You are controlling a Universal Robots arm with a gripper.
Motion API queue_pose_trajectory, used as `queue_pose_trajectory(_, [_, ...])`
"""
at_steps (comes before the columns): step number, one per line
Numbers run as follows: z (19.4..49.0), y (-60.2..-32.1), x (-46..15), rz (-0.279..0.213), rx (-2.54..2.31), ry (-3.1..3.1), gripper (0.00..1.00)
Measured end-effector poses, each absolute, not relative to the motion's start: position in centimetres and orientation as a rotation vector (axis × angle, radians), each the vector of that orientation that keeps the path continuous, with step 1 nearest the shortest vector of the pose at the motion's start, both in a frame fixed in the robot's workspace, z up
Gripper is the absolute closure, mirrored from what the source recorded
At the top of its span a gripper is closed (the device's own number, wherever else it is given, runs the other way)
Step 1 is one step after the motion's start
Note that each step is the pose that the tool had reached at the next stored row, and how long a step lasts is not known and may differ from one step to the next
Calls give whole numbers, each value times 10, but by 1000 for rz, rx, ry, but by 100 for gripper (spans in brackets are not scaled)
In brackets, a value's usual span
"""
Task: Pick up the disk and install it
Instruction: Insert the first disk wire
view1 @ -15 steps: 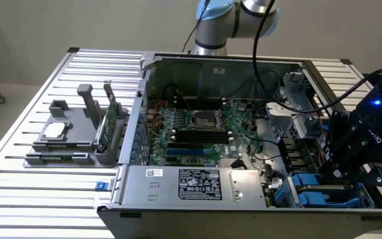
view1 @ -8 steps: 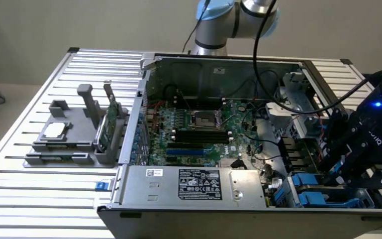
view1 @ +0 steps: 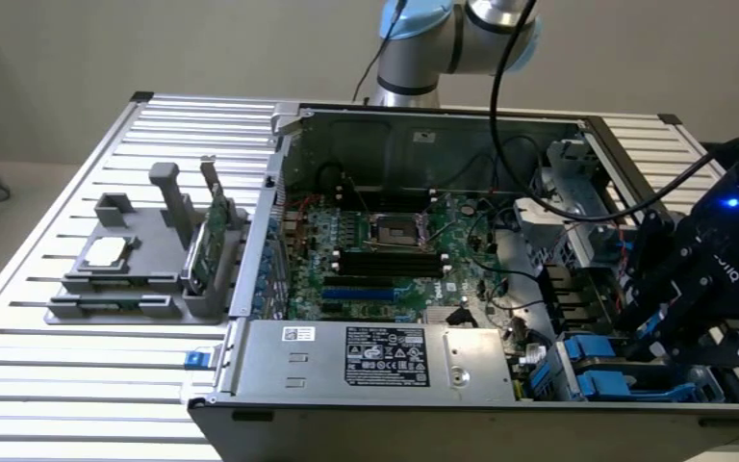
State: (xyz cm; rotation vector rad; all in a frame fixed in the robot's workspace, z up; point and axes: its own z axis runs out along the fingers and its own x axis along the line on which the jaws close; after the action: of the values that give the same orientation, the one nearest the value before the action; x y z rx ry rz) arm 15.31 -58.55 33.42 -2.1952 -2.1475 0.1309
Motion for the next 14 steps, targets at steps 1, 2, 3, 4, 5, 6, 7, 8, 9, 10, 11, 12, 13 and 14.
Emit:
queue_pose_trajectory(1, [334, -586, 153, 131, -2195, -2147, 64])
queue_pose_trajectory(2, [334, -586, 153, 132, -2196, -2147, 64])
queue_pose_trajectory(3, [334, -586, 152, 132, -2196, -2146, 64])
queue_pose_trajectory(4, [335, -587, 152, 132, -2195, -2146, 64])
queue_pose_trajectory(5, [335, -587, 151, 132, -2195, -2146, 64])
queue_pose_trajectory(6, [335, -588, 151, 132, -2195, -2146, 64])
queue_pose_trajectory(7, [336, -589, 150, 132, -2195, -2146, 64])
queue_pose_trajectory(8, [336, -589, 150, 133, -2195, -2146, 64])
queue_pose_trajectory(9, [336, -589, 149, 133, -2195, -2146, 64])
queue_pose_trajectory(10, [337, -590, 149, 133, -2195, -2146, 64])
queue_pose_trajectory(11, [337, -590, 148, 133, -2195, -2146, 64])
queue_pose_trajectory(12, [337, -590, 147, 133, -2195, -2146, 64])
queue_pose_trajectory(13, [337, -591, 146, 133, -2195, -2145, 64])
queue_pose_trajectory(14, [338, -591, 145, 133, -2195, -2145, 64])
